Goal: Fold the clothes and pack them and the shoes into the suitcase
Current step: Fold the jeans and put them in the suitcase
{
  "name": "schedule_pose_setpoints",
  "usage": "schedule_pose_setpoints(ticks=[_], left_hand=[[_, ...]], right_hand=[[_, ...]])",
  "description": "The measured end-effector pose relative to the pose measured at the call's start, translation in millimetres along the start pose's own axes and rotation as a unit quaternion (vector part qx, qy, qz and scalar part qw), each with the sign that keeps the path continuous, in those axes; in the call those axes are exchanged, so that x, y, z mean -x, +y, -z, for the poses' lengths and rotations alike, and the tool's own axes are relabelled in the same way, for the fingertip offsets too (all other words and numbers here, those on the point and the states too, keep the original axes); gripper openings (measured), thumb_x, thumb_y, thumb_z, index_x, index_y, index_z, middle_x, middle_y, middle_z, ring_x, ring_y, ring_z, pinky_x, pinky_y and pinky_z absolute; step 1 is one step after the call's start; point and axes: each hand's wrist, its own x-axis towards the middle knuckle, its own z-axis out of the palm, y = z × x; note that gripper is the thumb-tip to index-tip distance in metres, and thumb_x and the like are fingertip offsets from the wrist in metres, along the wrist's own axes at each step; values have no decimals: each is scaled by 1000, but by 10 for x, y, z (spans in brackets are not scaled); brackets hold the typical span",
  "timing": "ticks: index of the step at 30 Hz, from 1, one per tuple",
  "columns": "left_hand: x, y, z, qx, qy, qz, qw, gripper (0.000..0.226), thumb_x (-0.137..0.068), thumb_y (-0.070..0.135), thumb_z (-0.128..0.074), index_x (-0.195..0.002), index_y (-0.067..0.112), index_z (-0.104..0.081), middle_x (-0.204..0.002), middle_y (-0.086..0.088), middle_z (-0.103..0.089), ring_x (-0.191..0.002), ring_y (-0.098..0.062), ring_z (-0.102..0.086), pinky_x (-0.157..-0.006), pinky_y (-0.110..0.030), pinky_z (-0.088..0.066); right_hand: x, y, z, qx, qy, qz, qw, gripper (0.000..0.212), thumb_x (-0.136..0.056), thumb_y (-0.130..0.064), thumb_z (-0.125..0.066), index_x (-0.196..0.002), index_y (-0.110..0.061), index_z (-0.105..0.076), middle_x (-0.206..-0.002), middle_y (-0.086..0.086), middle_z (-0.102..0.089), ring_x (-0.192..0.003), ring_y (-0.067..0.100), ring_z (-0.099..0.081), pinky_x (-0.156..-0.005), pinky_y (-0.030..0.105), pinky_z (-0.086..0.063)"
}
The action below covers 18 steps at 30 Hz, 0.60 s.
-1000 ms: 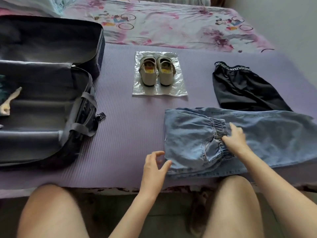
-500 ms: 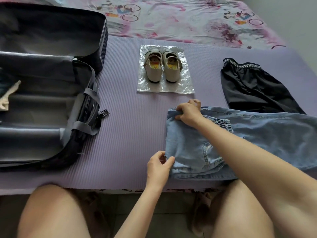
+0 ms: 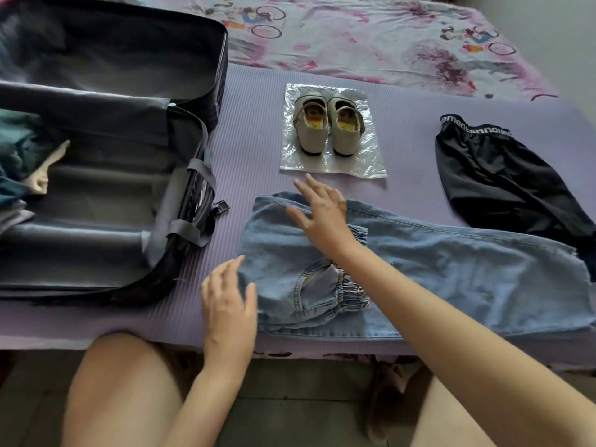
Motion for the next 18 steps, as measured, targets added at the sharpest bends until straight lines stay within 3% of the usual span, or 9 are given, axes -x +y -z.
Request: schedule_pose_setpoints(ticks=[2, 4, 7, 11, 13, 18], left_hand=[[-9, 157, -134, -25, -61, -73, 995, 52, -95, 24, -49, -144, 22, -33, -152, -4, -27, -143, -18, -15, -116, -37, -13], [-33, 247, -326, -81, -118, -127, 982, 57, -96, 46, -28, -148, 32, -13, -158, 4, 0, -144, -12, 9, -116, -37, 8], [-37, 121, -652, -205, -186, -156, 948, 71, -77, 64, 7, -143, 39, 12, -155, 5, 18, -140, -14, 23, -113, -44, 14], [-64, -13, -845, -264, -210, -124, 933, 71, -78, 66, 5, -143, 37, 15, -156, 2, 18, -142, -17, 21, -112, -49, 14], [-95, 41, -822, -286, -237, -111, 922, 65, -90, 64, -9, -145, 37, 15, -156, 2, 22, -142, -18, 22, -113, -50, 12], [-167, 356, -668, -255, -254, -74, 930, 59, -98, 49, -31, -150, 33, -9, -159, -1, 3, -146, -22, 7, -115, -51, 0]], right_hand=[[381, 217, 105, 43, -34, -8, 998, 62, -97, -48, -41, -151, -29, -18, -160, -4, -1, -146, 14, 3, -115, 32, 9], [794, 445, 130, 94, -78, -30, 992, 66, -97, -55, -32, -152, -31, -3, -158, -6, 15, -145, 13, 17, -117, 34, 13], [1127, 723, 8, 104, -129, -64, 984, 71, -94, -63, -28, -148, -39, 12, -154, -10, 25, -144, 11, 19, -117, 35, 15], [1053, 838, -199, 105, -126, -87, 983, 74, -92, -66, -30, -148, -40, 11, -155, -11, 23, -145, 15, 17, -116, 37, 15], [1001, 838, -213, 101, -136, -97, 981, 75, -92, -65, -31, -149, -39, 10, -156, -10, 21, -144, 17, 20, -116, 39, 15], [1152, 947, 106, -37, -114, -90, 989, 67, -94, -58, -36, -149, -41, -2, -157, -14, 11, -144, 12, 18, -115, 40, 12]])
